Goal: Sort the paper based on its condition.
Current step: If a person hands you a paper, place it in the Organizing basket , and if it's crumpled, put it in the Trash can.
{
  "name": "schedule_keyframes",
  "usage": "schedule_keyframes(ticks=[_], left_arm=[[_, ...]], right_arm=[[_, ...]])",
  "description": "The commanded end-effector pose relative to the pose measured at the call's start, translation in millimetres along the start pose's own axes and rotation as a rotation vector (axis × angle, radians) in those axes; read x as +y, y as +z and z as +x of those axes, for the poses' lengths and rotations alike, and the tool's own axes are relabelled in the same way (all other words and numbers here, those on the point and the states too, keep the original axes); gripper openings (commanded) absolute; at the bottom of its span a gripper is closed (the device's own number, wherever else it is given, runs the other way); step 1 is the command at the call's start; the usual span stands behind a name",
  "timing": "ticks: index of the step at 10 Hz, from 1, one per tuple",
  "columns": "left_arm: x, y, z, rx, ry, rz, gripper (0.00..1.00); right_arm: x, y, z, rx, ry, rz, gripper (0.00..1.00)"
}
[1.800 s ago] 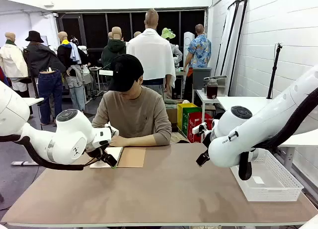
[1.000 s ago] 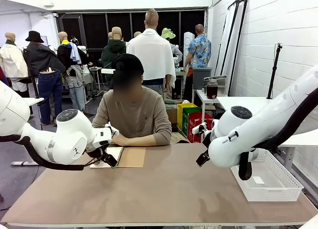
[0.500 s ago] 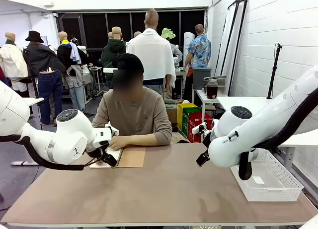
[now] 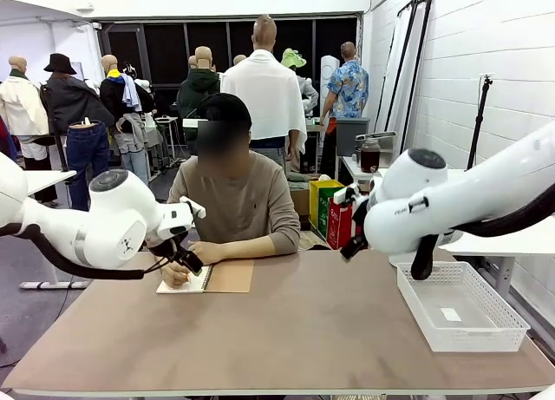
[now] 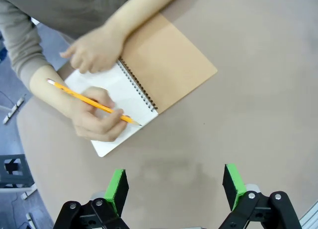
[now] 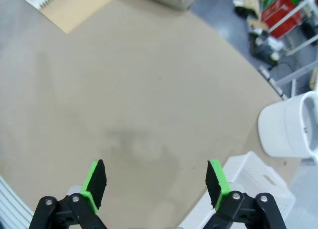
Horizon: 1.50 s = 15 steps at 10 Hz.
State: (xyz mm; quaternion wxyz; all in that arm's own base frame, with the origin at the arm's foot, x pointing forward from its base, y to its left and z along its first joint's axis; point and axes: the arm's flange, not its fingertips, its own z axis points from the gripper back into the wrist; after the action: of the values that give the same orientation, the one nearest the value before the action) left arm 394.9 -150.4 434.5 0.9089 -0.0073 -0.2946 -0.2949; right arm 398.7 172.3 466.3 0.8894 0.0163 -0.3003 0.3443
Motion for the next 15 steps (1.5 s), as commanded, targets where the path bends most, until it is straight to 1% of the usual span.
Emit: schedule_keyframes(ticks=[1, 3, 5, 6, 8, 10, 13, 15], left_arm=[[3.9, 43.6, 12.7, 0.003, 0.01, 0.017, 1.0], [7.6, 80.9, 27.9, -0.011, -0.014, 0.009, 1.0], [9.1, 115.8, 38.3, -0.028, -0.035, 0.044, 1.0], [10.5, 129.1, 38.4, -0.037, -0.022, 0.052, 1.0], [15.3, 129.5, 33.2, -0.056, -0.005, 0.026, 1.0], [13.7, 130.7, 28.5, -0.065, -0.009, 0.004, 1.0], [26.6, 139.0, 17.0, -0.151, -0.049, -0.097, 1.0], [28.9, 142.6, 12.6, -0.219, -0.079, -0.169, 1.0]], right_arm=[[-11.1, 24.2, 7.1, -0.02, 0.039, 0.057, 1.0], [-13.3, 50.6, 15.2, -0.055, 0.062, 0.064, 1.0], [-13.0, 70.6, 19.3, -0.076, 0.092, 0.072, 1.0], [-10.4, 82.6, 19.0, -0.085, 0.101, 0.08, 1.0], [-8.1, 91.6, 19.5, -0.106, 0.108, 0.076, 1.0], [-8.9, 96.0, 17.9, -0.123, 0.121, 0.104, 1.0], [-21.5, 105.2, 14.8, -0.224, 0.182, 0.264, 1.0], [-24.3, 106.0, 15.2, -0.262, 0.191, 0.282, 1.0]])
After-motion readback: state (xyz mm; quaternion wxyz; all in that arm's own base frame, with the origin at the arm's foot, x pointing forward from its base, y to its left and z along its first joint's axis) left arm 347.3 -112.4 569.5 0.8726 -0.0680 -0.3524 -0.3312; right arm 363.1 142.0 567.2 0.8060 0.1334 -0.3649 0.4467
